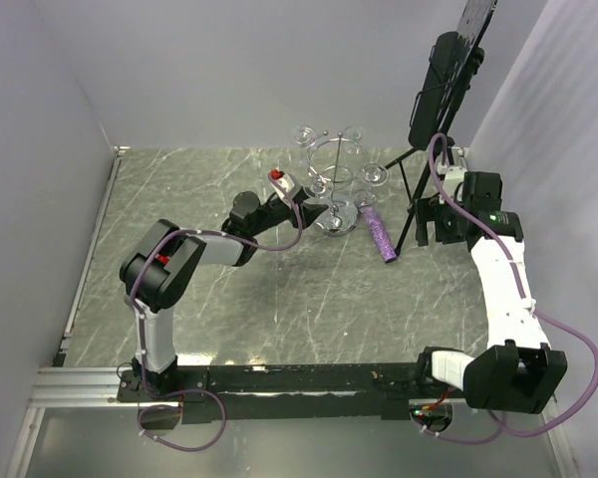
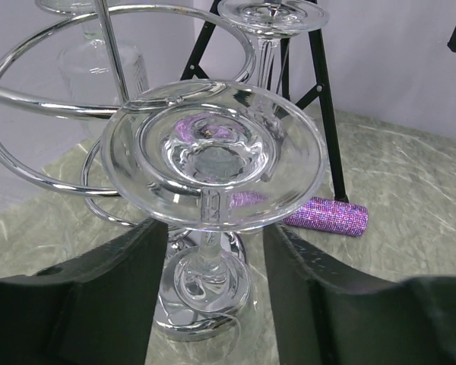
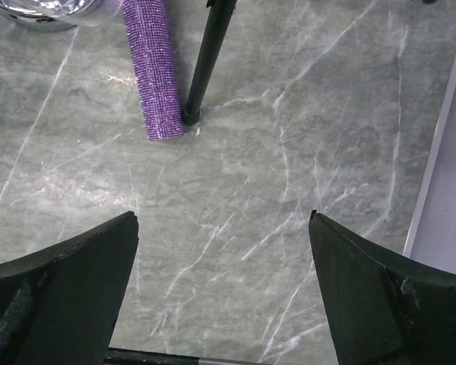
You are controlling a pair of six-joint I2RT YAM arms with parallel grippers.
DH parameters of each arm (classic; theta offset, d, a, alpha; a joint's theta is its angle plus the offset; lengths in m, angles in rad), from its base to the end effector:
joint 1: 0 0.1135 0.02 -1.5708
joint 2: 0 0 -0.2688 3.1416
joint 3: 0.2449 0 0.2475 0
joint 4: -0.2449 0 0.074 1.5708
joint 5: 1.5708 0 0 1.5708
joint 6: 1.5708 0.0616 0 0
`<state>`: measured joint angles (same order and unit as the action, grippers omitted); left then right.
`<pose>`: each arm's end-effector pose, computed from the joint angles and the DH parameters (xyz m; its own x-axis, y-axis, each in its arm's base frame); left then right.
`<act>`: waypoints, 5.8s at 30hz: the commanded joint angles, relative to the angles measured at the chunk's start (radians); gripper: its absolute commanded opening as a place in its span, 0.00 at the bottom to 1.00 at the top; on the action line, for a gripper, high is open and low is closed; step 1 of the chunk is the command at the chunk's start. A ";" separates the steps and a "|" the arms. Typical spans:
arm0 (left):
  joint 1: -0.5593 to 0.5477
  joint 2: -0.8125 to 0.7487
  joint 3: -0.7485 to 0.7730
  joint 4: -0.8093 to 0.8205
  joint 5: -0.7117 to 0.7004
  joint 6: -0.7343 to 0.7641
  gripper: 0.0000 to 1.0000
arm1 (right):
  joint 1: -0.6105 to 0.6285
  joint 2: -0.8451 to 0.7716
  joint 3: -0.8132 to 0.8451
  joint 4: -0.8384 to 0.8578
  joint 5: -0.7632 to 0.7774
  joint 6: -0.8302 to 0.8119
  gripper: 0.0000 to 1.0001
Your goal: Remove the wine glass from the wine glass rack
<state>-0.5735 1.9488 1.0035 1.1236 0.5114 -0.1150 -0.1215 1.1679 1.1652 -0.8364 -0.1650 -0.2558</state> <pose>0.3483 -0.2609 0.2265 0.0473 -0.1497 -0.9876 0.8890 0.4570 -0.0267 0.2443 -0.0196 0.3199 -0.7172 -0.1639 -0.6773 -0.1766 0.9830 -0.0508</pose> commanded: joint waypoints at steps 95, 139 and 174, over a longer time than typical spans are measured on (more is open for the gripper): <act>0.558 -0.668 0.015 -1.448 0.358 -0.049 0.01 | 0.420 -0.562 -0.409 0.387 0.012 -0.108 1.00; 0.640 -0.255 -0.200 -1.033 0.785 -1.304 0.01 | 1.105 0.306 -0.133 1.050 -0.197 -0.735 1.00; 0.640 -0.223 -0.189 -1.079 0.762 -1.302 0.01 | 1.119 0.454 0.010 0.993 -0.344 -0.881 0.83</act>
<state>0.0650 1.7317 0.7849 0.0586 1.2472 -1.3857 0.9924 1.6264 1.1469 0.1051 -0.5110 -1.1351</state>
